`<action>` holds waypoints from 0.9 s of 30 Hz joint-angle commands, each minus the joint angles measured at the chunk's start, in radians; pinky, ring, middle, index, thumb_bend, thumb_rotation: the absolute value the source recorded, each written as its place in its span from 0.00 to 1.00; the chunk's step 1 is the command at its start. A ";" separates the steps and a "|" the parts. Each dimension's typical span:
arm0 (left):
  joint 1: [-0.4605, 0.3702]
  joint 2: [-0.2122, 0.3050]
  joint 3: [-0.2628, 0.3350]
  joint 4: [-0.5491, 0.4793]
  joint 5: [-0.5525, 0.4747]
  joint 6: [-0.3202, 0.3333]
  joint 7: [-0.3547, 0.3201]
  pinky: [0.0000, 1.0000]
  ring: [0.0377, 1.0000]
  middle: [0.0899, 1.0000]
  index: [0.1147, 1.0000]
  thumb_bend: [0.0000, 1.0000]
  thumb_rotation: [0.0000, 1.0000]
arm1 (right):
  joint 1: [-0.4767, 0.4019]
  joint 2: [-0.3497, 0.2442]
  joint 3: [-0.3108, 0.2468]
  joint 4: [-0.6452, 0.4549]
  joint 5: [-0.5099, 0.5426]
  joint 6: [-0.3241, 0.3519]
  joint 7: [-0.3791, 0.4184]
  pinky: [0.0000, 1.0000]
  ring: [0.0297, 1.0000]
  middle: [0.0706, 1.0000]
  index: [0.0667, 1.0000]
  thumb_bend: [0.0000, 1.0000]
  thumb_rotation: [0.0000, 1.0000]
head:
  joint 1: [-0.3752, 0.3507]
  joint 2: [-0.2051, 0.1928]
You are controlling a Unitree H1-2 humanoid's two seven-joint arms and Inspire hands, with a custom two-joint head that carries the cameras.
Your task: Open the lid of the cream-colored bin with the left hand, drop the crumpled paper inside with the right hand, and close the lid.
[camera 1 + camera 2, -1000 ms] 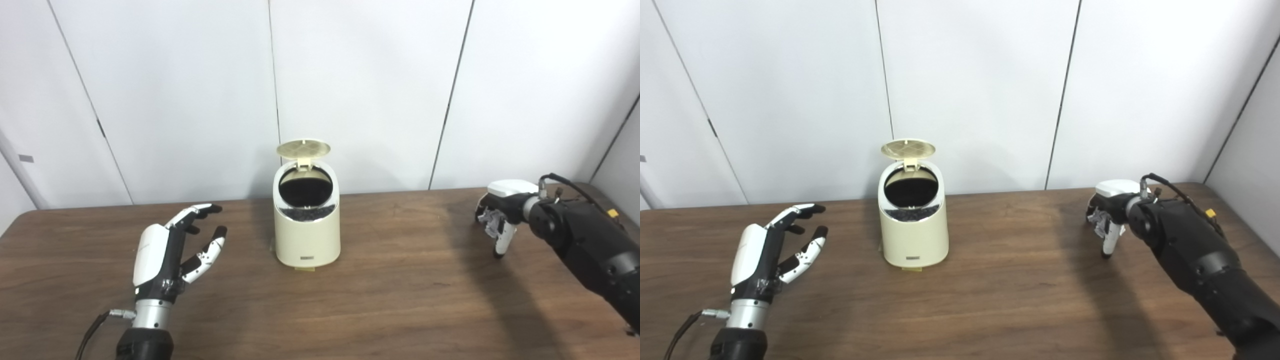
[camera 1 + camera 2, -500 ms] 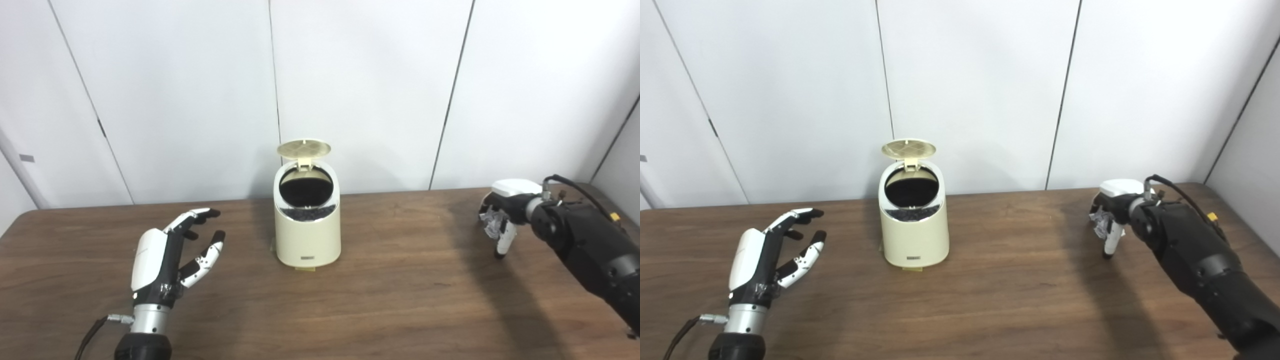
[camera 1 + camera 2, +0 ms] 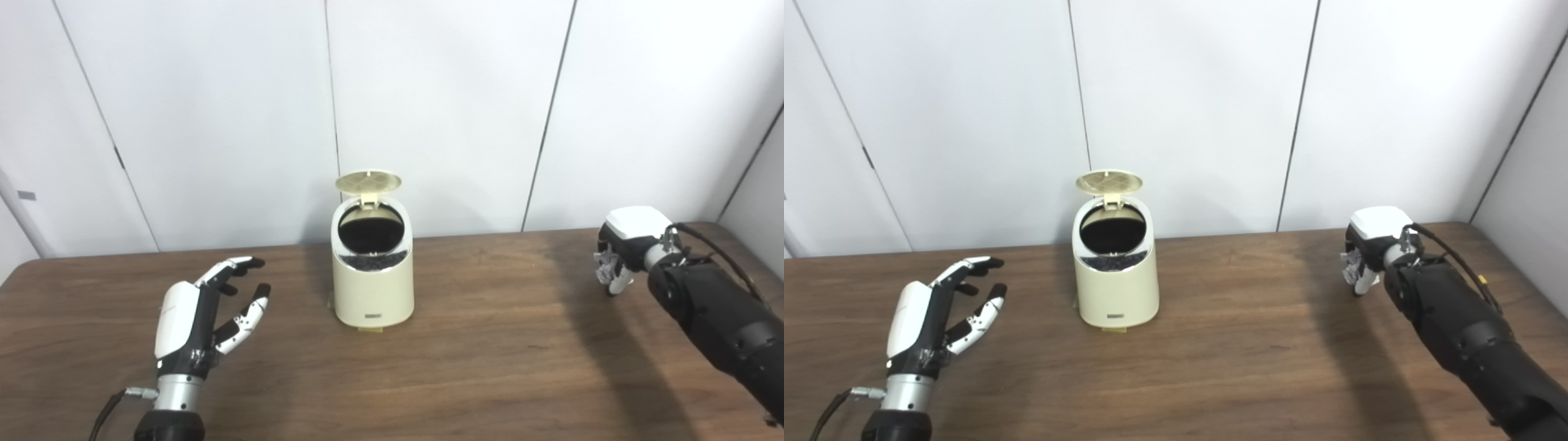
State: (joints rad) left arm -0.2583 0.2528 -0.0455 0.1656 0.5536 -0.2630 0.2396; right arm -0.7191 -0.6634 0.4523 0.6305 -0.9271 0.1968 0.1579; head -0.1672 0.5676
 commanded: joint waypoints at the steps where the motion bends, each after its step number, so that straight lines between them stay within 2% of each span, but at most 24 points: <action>1: -0.040 0.008 0.007 -0.033 -0.003 -0.026 0.021 0.59 0.72 0.72 0.70 0.38 0.51 | -0.033 -0.027 -0.009 -0.002 -0.015 0.010 -0.026 0.63 0.61 0.50 0.43 0.52 0.00 | -0.002 0.001; 3: -0.041 0.007 0.007 -0.030 -0.006 -0.029 0.022 0.59 0.72 0.72 0.70 0.38 0.51 | -0.034 -0.026 -0.008 -0.003 -0.017 0.014 -0.024 0.58 0.57 0.49 0.44 0.53 0.00 | -0.003 0.000; 5: -0.041 0.007 0.006 -0.030 -0.003 -0.026 0.022 0.60 0.73 0.72 0.70 0.38 0.50 | -0.038 -0.025 -0.008 -0.011 -0.017 0.025 -0.006 0.59 0.57 0.48 0.44 0.53 0.00 | -0.003 0.000; 7: -0.041 0.006 0.005 -0.032 -0.001 -0.024 0.021 0.60 0.73 0.73 0.70 0.38 0.50 | -0.040 -0.027 -0.003 -0.025 -0.025 0.034 0.010 0.63 0.59 0.50 0.44 0.52 0.00 | -0.003 0.000; 10: -0.041 0.006 0.005 -0.032 -0.001 -0.022 0.019 0.60 0.73 0.73 0.70 0.38 0.50 | -0.049 -0.026 0.013 -0.049 -0.053 0.066 0.054 0.63 0.63 0.47 0.45 0.53 0.00 | -0.004 -0.001; 11: -0.041 0.006 0.004 -0.032 -0.002 -0.021 0.018 0.60 0.73 0.73 0.70 0.38 0.49 | -0.051 -0.026 0.015 -0.060 -0.060 0.077 0.070 0.56 0.60 0.49 0.44 0.53 0.00 | -0.005 0.000; 13: -0.042 0.005 0.004 -0.031 -0.005 -0.021 0.016 0.60 0.73 0.73 0.70 0.38 0.49 | -0.051 -0.024 0.006 -0.085 -0.054 0.082 0.085 0.52 0.59 0.51 0.44 0.52 0.00 | -0.004 0.000; 16: -0.044 0.005 0.003 -0.025 -0.003 -0.025 0.020 0.60 0.73 0.73 0.70 0.38 0.49 | -0.031 -0.026 -0.040 -0.163 -0.004 0.065 0.094 0.33 0.40 0.40 0.46 0.53 0.00 | -0.003 -0.002; 18: -0.045 0.005 0.001 -0.022 0.004 -0.024 0.023 0.60 0.73 0.73 0.70 0.38 0.49 | -0.024 -0.025 -0.061 -0.213 0.014 0.069 0.119 0.31 0.38 0.39 0.47 0.53 0.00 | -0.004 -0.004; 21: -0.050 0.010 -0.008 -0.013 0.033 -0.029 0.035 0.62 0.73 0.72 0.70 0.34 0.58 | -0.023 -0.026 -0.070 -0.297 0.006 0.080 0.166 0.33 0.40 0.40 0.47 0.53 0.00 | -0.003 -0.005; 23: -0.051 0.010 -0.012 -0.013 0.044 -0.016 0.034 0.65 0.74 0.72 0.70 0.30 0.66 | -0.037 -0.027 -0.054 -0.345 -0.029 0.101 0.220 0.29 0.36 0.37 0.47 0.53 0.00 | -0.001 -0.006; 25: -0.051 0.008 -0.012 -0.011 0.053 -0.004 0.034 0.66 0.75 0.72 0.70 0.27 0.76 | -0.061 -0.027 -0.027 -0.374 -0.076 0.106 0.275 0.23 0.29 0.42 0.45 0.53 0.00 | 0.000 -0.008; 27: -0.051 0.005 -0.010 -0.011 0.056 0.001 0.034 0.66 0.76 0.72 0.70 0.26 0.78 | -0.073 -0.025 -0.026 -0.408 -0.078 0.091 0.304 0.21 0.28 0.43 0.45 0.53 0.00 | 0.000 -0.010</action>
State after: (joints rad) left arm -0.2610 0.2519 -0.0621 0.1691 0.6018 -0.2600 0.2454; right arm -0.7221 -0.6635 0.4456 0.2699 -0.9876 0.2791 0.4553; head -0.1672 0.5569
